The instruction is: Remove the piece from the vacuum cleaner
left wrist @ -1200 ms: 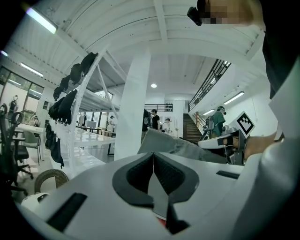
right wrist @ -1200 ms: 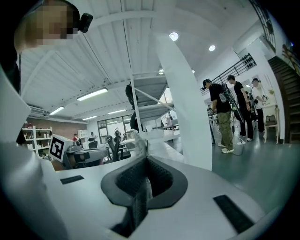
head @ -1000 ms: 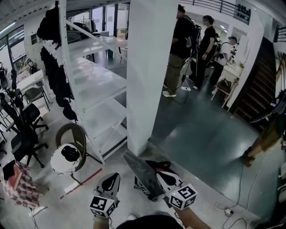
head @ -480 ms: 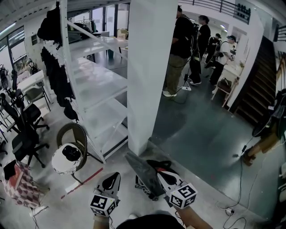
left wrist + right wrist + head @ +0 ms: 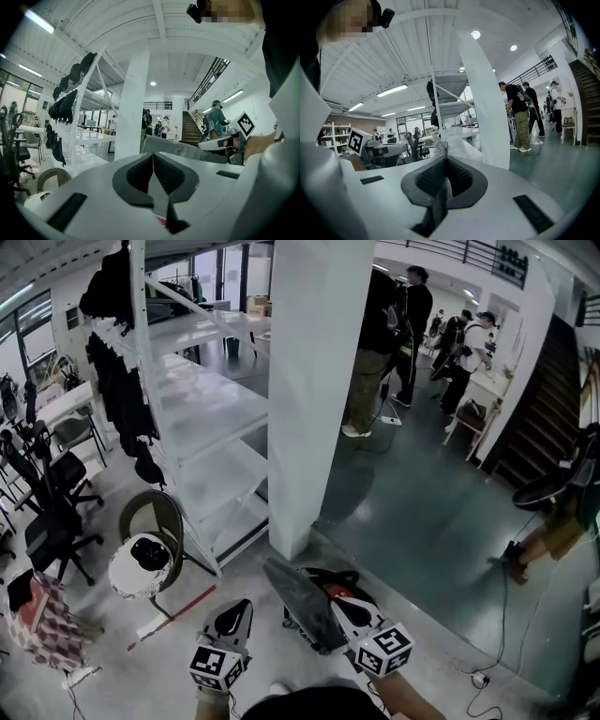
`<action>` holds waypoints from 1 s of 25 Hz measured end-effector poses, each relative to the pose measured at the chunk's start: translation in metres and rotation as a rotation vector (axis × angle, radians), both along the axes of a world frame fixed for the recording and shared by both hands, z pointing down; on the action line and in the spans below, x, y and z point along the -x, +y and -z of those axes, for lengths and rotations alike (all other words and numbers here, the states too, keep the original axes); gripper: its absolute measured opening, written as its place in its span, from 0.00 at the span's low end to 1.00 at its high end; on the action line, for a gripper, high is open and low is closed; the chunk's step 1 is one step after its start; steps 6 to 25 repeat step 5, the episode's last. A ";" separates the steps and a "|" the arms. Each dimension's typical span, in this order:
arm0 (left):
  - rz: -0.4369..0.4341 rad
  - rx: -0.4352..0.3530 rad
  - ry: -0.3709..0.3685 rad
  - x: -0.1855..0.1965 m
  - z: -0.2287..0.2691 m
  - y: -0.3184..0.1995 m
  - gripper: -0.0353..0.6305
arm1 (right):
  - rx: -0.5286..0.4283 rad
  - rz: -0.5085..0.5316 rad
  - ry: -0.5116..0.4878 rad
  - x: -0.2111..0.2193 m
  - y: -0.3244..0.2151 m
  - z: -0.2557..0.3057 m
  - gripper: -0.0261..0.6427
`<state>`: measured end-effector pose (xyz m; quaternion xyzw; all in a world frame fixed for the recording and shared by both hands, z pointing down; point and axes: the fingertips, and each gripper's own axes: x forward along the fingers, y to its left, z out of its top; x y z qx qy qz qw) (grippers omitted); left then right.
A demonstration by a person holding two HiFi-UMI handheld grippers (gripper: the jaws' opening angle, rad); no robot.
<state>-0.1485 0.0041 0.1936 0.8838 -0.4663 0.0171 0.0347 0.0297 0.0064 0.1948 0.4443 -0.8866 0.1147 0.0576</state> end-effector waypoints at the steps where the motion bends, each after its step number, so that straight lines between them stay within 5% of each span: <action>1: -0.001 0.002 0.000 -0.001 -0.001 0.002 0.09 | 0.002 -0.001 -0.001 0.000 0.001 -0.001 0.09; 25: -0.008 0.007 -0.003 -0.002 -0.007 0.008 0.09 | 0.009 -0.003 -0.004 0.001 0.008 -0.008 0.09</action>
